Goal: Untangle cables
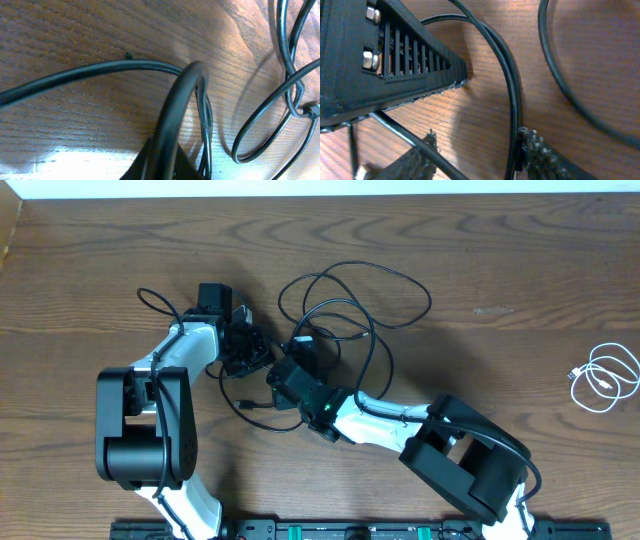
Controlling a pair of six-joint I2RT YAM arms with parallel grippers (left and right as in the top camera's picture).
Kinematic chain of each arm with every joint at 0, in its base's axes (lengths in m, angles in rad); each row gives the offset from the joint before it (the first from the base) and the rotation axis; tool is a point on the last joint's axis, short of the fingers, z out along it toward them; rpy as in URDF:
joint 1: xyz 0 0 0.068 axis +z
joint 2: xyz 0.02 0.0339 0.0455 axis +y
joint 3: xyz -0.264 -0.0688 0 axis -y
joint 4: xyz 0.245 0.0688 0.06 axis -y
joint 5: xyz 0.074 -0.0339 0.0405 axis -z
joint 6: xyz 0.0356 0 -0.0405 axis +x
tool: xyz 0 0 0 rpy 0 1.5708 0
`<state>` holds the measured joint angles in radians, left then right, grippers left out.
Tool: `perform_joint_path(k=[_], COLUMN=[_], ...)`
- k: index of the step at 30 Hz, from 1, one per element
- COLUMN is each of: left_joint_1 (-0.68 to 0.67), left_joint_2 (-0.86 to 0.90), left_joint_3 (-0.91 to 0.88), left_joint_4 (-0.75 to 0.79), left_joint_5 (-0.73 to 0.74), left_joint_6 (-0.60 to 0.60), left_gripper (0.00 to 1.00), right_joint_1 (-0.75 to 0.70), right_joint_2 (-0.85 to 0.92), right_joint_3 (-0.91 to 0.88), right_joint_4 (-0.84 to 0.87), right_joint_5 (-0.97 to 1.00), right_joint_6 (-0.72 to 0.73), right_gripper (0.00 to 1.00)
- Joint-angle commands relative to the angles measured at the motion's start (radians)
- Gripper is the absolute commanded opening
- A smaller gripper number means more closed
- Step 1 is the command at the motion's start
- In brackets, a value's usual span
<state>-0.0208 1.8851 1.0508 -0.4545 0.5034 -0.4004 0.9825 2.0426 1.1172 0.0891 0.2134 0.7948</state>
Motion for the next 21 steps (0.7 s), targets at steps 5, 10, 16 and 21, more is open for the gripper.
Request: perform_joint_path(k=[5, 10, 16, 21], left_joint_1=[0.000, 0.000, 0.000, 0.000], left_joint_2=[0.044, 0.044, 0.044, 0.042], left_joint_3=[-0.007, -0.007, -0.007, -0.007], left_joint_4=[-0.011, -0.010, -0.011, -0.011], left_joint_5=[-0.032, -0.032, -0.032, -0.031], left_joint_6=[-0.005, -0.005, -0.005, -0.005], left_gripper=[0.08, 0.08, 0.08, 0.08], right_joint_1=[-0.004, -0.003, -0.004, -0.005], right_joint_2=[0.057, 0.066, 0.068, 0.068], right_joint_3=[-0.032, -0.032, -0.032, -0.032], right_joint_4=[-0.038, -0.050, -0.063, -0.064], right_joint_5=[0.074, 0.073, 0.073, 0.072], right_joint_6=[-0.083, -0.087, -0.097, -0.097], right_gripper=[0.39, 0.22, 0.01, 0.01])
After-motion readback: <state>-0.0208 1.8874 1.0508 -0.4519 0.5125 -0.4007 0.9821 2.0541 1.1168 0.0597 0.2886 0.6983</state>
